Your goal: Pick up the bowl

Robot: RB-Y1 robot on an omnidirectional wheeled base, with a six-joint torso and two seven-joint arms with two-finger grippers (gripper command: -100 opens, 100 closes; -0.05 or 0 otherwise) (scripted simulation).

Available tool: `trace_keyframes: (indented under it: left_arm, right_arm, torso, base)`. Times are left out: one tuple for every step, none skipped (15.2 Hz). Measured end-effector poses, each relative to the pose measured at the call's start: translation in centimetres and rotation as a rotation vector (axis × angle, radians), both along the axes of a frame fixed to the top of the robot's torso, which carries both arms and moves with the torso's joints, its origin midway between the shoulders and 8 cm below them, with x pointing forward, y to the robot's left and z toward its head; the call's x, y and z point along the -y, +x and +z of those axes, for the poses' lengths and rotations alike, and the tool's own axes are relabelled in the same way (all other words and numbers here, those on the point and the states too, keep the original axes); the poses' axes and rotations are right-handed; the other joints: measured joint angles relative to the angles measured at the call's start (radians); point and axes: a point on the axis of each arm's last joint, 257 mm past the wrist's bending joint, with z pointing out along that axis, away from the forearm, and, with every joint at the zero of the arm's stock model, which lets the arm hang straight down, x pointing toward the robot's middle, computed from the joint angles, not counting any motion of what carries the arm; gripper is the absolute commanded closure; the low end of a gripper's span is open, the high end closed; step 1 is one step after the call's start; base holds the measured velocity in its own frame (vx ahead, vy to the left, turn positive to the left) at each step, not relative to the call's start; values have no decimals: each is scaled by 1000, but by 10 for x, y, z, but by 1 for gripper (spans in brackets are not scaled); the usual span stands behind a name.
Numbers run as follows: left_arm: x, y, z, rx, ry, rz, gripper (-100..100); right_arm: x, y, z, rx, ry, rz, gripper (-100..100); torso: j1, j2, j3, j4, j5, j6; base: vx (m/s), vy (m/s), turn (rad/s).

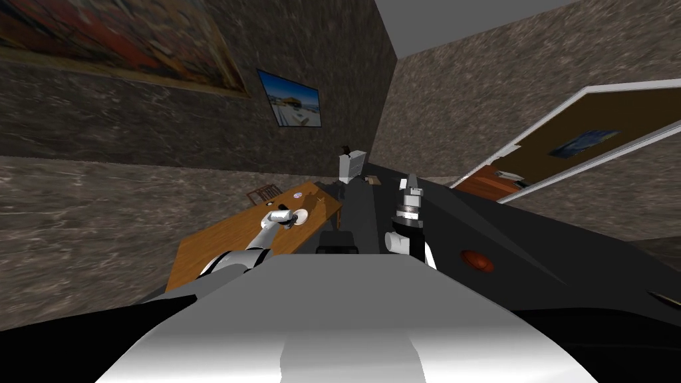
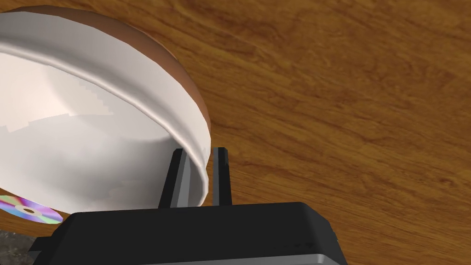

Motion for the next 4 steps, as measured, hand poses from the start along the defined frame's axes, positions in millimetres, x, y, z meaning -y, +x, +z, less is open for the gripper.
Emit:
trace_keyframes:
  left_arm:
    - [-1,2,3,2,0,-1,100]
    - [-3,5,8,4,1,-3,100]
    - [-4,7,11,3,1,-5,100]
    - [-5,8,15,3,1,-7,100]
  right_arm:
    - [0,0,0,0,0,0,0]
    - [0,0,0,0,0,0,0]
    - [0,0,0,0,0,0,0]
    - [0,0,0,0,0,0,0]
  torso:
    - [-1,1,1,1,-1,0]
    - [-3,3,2,1,-1,0]
    - [-5,4,2,1,-1,0]
    - [-5,4,3,1,-2,0]
  base:
    - [-47,-60,64]
    - [-51,-66,49]
    - [-40,-55,27]
    - [-19,-28,10]
